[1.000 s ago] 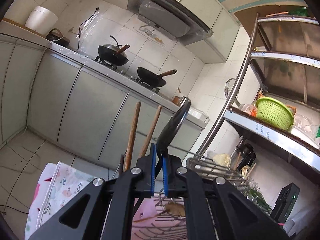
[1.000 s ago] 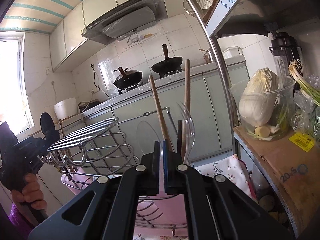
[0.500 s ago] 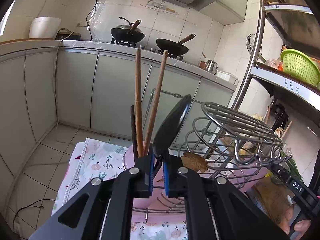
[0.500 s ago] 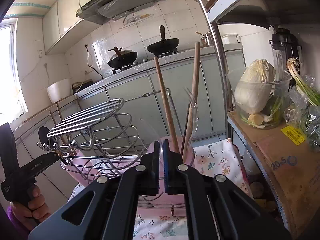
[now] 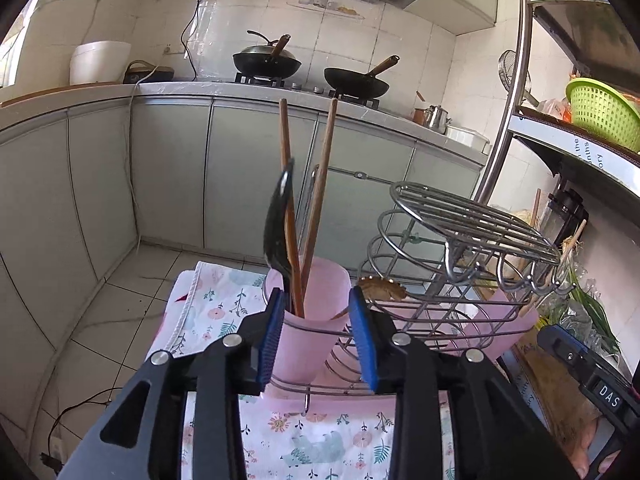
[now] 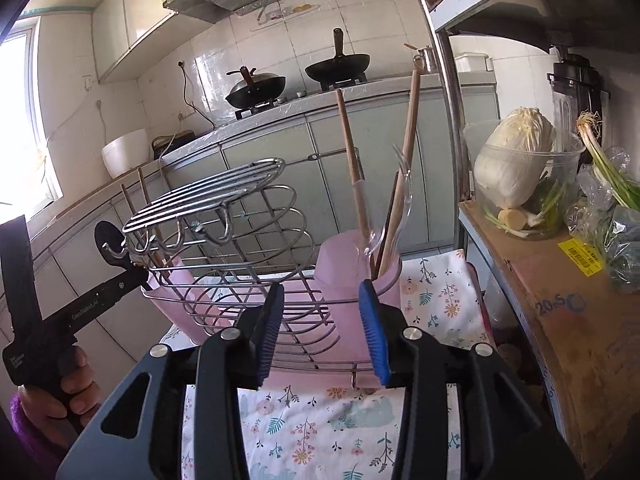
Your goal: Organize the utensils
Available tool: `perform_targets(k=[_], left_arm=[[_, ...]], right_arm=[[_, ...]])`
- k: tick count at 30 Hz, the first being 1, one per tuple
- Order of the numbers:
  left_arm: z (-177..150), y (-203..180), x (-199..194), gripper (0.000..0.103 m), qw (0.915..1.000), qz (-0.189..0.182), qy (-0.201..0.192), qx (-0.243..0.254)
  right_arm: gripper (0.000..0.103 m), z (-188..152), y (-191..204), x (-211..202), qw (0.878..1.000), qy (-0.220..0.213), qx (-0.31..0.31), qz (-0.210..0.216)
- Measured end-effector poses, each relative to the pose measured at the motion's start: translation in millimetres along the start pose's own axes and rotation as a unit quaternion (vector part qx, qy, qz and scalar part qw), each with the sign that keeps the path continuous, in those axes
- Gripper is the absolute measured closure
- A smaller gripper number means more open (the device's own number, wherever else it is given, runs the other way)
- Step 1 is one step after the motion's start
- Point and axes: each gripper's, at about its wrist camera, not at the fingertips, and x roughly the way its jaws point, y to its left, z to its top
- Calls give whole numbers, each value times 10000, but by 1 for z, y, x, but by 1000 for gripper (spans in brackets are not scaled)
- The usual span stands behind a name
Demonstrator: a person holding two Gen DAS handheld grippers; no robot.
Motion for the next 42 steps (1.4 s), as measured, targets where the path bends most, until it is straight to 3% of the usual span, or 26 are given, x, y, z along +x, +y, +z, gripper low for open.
perform_targets(k=[13,19,30,42], left_arm=[[-30,-13,-35,67,9997,37,203,149],[-42,-14,-47,67,9994,25,259,209],[-69,20,-51,67,9980,127,625,-32],[-87,8,-54,67,9970,193,725,215]], right_arm=[[63,-34,15,-24,9994,310,-154,-66],[51,-43,18,-33,9991,362,-174,-127],[51,-58,-4,-46,9981,483,-21,-388],[51,-76,2,-39,9968,734,-94,-305]])
